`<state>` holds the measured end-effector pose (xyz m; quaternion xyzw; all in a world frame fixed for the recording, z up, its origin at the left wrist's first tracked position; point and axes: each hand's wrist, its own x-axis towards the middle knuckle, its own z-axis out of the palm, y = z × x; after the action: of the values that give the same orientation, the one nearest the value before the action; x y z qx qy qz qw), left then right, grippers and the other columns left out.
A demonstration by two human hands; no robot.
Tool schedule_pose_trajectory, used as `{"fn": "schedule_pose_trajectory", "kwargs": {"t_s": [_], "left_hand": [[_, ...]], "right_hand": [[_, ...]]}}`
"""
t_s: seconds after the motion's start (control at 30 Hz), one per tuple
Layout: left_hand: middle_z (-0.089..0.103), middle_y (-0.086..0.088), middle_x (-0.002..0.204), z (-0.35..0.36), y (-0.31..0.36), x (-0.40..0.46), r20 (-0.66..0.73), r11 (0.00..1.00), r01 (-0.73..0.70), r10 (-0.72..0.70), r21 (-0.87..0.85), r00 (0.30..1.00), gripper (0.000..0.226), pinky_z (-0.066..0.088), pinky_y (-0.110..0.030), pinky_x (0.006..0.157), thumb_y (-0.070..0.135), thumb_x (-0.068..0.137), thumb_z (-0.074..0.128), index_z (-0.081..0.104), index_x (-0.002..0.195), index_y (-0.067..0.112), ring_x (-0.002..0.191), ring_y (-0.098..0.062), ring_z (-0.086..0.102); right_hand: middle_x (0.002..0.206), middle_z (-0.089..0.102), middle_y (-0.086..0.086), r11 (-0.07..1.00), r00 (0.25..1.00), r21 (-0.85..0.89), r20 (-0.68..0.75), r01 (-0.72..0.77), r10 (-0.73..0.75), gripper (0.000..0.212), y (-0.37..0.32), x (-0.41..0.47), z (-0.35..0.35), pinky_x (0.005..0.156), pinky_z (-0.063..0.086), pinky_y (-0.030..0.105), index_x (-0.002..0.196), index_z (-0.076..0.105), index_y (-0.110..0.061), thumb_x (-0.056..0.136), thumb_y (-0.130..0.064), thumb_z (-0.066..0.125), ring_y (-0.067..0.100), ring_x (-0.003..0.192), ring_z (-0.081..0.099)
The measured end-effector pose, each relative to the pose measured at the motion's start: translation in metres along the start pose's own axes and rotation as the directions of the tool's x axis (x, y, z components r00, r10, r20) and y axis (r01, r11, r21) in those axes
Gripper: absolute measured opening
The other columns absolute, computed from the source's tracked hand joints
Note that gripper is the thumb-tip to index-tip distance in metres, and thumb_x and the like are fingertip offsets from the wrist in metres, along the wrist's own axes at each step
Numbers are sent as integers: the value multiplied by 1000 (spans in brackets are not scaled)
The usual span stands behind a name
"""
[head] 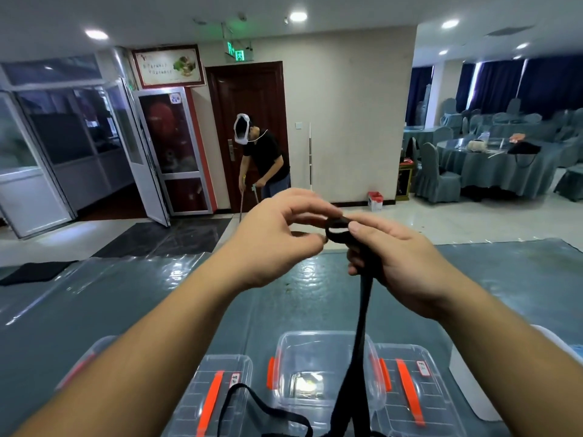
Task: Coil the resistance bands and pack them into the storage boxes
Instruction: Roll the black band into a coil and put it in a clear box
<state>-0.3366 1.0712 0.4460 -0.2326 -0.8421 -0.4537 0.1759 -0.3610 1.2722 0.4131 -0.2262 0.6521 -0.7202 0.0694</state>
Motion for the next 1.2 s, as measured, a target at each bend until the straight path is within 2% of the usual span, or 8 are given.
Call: {"fn": "schedule_pose_trajectory", "kwargs": {"t_s": [0.1, 0.33, 0.5, 0.6, 0.77, 0.93, 1.07, 1.2], "left_hand": [[68, 18, 116, -3, 1, 0, 29, 954, -126, 122, 272, 992, 35, 58, -25, 85, 9, 89, 74, 76, 116, 31, 110, -5, 65], [72, 15, 106, -10, 6, 1, 60, 797, -336, 356, 502, 933, 21, 51, -27, 83, 22, 95, 70, 75, 115, 26, 100, -5, 63], [74, 10, 100, -11, 9, 1, 14, 739, -367, 437, 565, 900, 17, 52, -24, 86, 19, 92, 72, 78, 107, 20, 96, -4, 64], [75, 8, 101, -8, 10, 1, -43, 722, -369, 483, 586, 875, 20, 53, -26, 86, 19, 90, 72, 78, 109, 18, 96, -7, 65], [73, 5, 115, -11, 9, 3, 69, 678, -453, 513, 579, 855, 31, 54, -35, 94, 21, 90, 76, 75, 121, 17, 108, -13, 66], [74, 10, 102, -17, 13, 3, 49, 727, -441, 492, 526, 869, 22, 56, -35, 84, 30, 92, 72, 79, 110, 22, 98, -9, 67], [73, 8, 91, -11, 12, 2, -66, 707, -406, 537, 579, 841, 17, 53, -29, 79, 29, 91, 70, 80, 98, 18, 88, -10, 65], [73, 4, 88, 6, 4, -2, -216, 706, -351, 579, 615, 786, 10, 52, -30, 77, 21, 90, 76, 79, 96, 14, 85, -13, 65]], "right_hand": [[75, 50, 3, 998, 999, 54, -12, -34, 35, 27, -1, 0, -4, 68, 47, 33, 114, 76, -11, 105, -16, 51, 15, 65, 45], [83, 58, 8, 999, 997, -46, 69, -24, 28, 26, -8, -5, -5, 72, 53, 31, 114, 73, -10, 101, -25, 56, 21, 74, 56], [99, 78, 7, 976, 993, -196, 87, 94, -78, 23, -17, -9, -3, 89, 60, 28, 114, 74, -13, 94, -20, 64, 24, 91, 76], [91, 76, 10, 973, 991, -193, 75, 125, -113, 25, -22, -7, -5, 86, 62, 32, 109, 76, -10, 92, -24, 64, 22, 83, 75], [86, 70, 6, 979, 989, -174, 127, 104, -82, 30, -26, -9, -9, 86, 60, 39, 104, 77, -10, 87, -31, 63, 21, 79, 70], [92, 74, 3, 975, 990, -210, 136, 66, -38, 32, -32, -13, -12, 92, 59, 39, 111, 76, -12, 89, -30, 62, 21, 84, 71], [103, 79, 11, 991, 995, -132, 102, 20, -7, 22, -30, -13, -9, 93, 60, 33, 113, 75, -11, 97, -15, 61, 26, 98, 77], [96, 78, 20, 999, 999, -14, 2, 39, -39, 29, -27, -12, -3, 85, 63, 35, 103, 77, -4, 88, -24, 63, 29, 91, 76]]}}
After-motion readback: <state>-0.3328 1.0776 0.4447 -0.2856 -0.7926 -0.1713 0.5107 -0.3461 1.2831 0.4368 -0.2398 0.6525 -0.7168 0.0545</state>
